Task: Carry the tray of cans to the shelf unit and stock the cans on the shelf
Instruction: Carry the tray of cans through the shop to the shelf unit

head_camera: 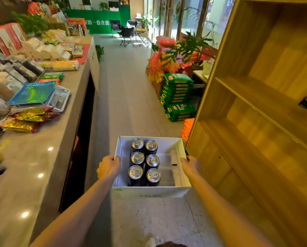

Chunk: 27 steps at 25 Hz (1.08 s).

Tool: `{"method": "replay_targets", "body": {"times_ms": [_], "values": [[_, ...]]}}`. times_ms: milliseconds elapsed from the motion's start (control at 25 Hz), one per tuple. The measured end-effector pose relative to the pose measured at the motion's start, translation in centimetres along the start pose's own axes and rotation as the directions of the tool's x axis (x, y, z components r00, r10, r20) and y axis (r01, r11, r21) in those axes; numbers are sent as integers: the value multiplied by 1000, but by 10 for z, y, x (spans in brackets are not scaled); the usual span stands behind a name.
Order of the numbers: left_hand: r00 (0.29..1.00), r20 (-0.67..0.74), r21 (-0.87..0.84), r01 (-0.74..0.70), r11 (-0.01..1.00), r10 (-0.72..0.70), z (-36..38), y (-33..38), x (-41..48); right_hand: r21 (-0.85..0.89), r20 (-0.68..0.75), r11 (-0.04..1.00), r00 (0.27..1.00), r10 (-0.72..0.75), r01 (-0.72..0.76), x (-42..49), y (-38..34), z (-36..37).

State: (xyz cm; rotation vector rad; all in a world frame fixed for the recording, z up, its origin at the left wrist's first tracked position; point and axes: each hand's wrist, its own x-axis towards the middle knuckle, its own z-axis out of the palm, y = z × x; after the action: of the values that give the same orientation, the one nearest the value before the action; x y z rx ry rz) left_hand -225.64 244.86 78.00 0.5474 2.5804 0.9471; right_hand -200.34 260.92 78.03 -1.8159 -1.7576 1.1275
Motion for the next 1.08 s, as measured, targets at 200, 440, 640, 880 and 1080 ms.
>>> {"method": "replay_targets", "body": {"times_ms": [200, 440, 640, 880, 1080], "values": [[999, 10, 26, -38, 999, 37, 7, 72, 103, -15, -54, 1000, 998, 15, -16, 88, -65, 13], [977, 136, 72, -177, 982, 166, 52, 149, 209, 49, -181, 993, 976, 119, -112, 164, -93, 19], [863, 356, -1, -383, 924, 358, 110, 222, 279, 196, -331, 943, 887, 321, -268, 198, -94, 19], [632, 584, -78, -581, 810, 509, 172, 295, 291, 274, -505, 848, 682, 529, -454, 192, -83, -2], [453, 676, -120, -711, 693, 581, 221, 325, 248, 401, -563, 767, 526, 637, -501, 157, -47, -23]]}}
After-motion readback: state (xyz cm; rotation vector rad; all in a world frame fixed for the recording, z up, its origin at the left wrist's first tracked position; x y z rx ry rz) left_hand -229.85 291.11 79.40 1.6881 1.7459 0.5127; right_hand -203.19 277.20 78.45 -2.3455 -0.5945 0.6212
